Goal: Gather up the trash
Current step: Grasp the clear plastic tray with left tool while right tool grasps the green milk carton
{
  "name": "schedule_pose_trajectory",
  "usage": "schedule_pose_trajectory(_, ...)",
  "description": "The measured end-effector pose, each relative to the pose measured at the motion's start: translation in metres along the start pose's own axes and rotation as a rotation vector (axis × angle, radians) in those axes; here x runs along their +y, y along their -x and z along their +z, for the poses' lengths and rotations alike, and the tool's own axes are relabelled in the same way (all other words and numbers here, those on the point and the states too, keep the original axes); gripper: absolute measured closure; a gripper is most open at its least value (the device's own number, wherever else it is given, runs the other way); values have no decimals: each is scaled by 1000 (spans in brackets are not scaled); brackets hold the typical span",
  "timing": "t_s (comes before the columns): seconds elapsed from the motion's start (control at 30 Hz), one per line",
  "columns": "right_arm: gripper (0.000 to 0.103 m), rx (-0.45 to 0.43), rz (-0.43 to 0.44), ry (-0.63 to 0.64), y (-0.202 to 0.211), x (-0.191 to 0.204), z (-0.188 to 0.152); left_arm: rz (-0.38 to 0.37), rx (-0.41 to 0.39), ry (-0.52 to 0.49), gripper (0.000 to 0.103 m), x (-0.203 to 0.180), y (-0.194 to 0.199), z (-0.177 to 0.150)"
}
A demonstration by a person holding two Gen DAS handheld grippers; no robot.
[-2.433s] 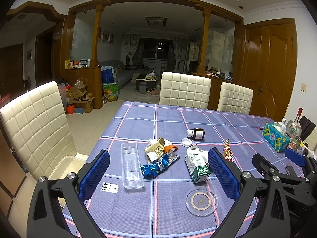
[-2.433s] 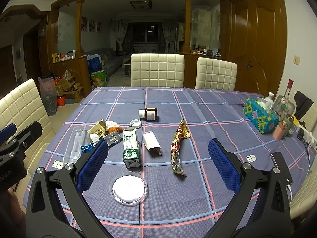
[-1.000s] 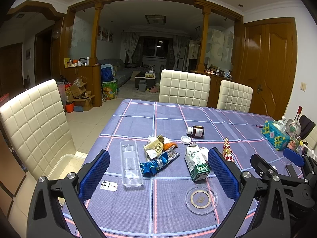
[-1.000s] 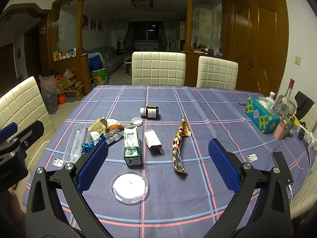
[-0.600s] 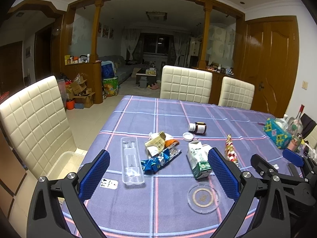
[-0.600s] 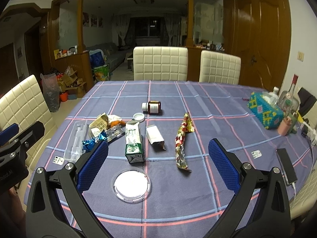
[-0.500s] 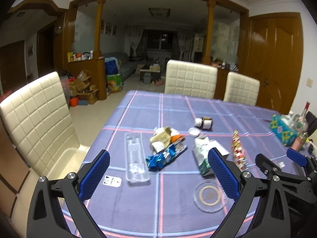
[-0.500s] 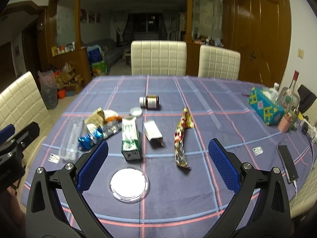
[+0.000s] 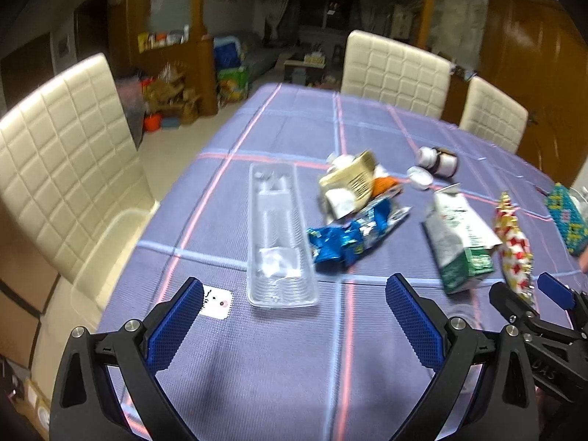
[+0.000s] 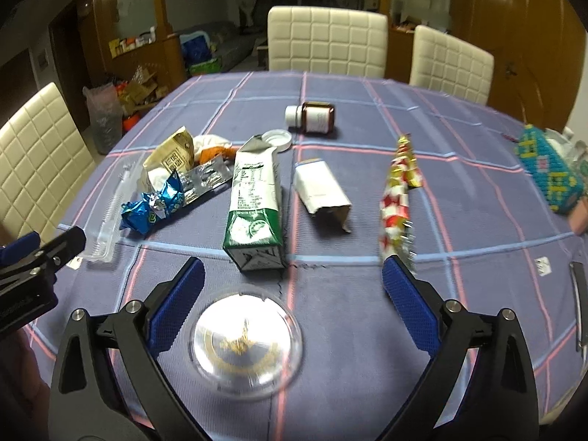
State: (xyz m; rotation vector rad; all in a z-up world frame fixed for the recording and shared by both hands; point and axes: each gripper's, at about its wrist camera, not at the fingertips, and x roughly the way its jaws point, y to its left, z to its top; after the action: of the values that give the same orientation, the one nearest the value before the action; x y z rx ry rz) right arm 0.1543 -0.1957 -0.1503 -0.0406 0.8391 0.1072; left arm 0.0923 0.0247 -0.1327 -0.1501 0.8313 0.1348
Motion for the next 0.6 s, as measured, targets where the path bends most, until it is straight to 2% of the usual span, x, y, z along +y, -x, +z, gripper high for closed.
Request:
schedule_pose_trajectory(0.1,9,33,14,13,-20,7,9,16,39,14,6,4,-22,4)
schedule_pose_trajectory(0.2,17,71,33,35,-39,17,16,37,70,0,6,2,-38,7)
schedule_pose_trajectory(0.27,27,100,49,42,-52,23,18,46,93,-23,6,0,-49,8)
schedule_pose_trajectory(0.33,47,145,68,42,-65,27,19,28,114,-25,7,1,-56,7)
schedule_pose_trajectory(0.37,54,161,73,42,-69,28,19,25,122,-25,8,3,-58,6)
schedule_pose_trajectory(0.4,62,169,66,46,-73,29,18,26,126,-23,13,4,-59,5)
schedule_pose_trajectory(0.43,61,147,52,58,-70,31,18,26,130,-19,20,6,-60,4)
schedule_pose_trajectory(0.47,61,142,53,67,-69,33,17,36,128,-17,35,8,-60,3)
schedule_pose_trajectory(0.5,61,142,65,64,-69,34,16,42,119,-20,54,8,-58,3)
schedule_pose_trajectory(0.6,61,120,58,49,-63,34,17,-8,118,4,54,15,-56,5)
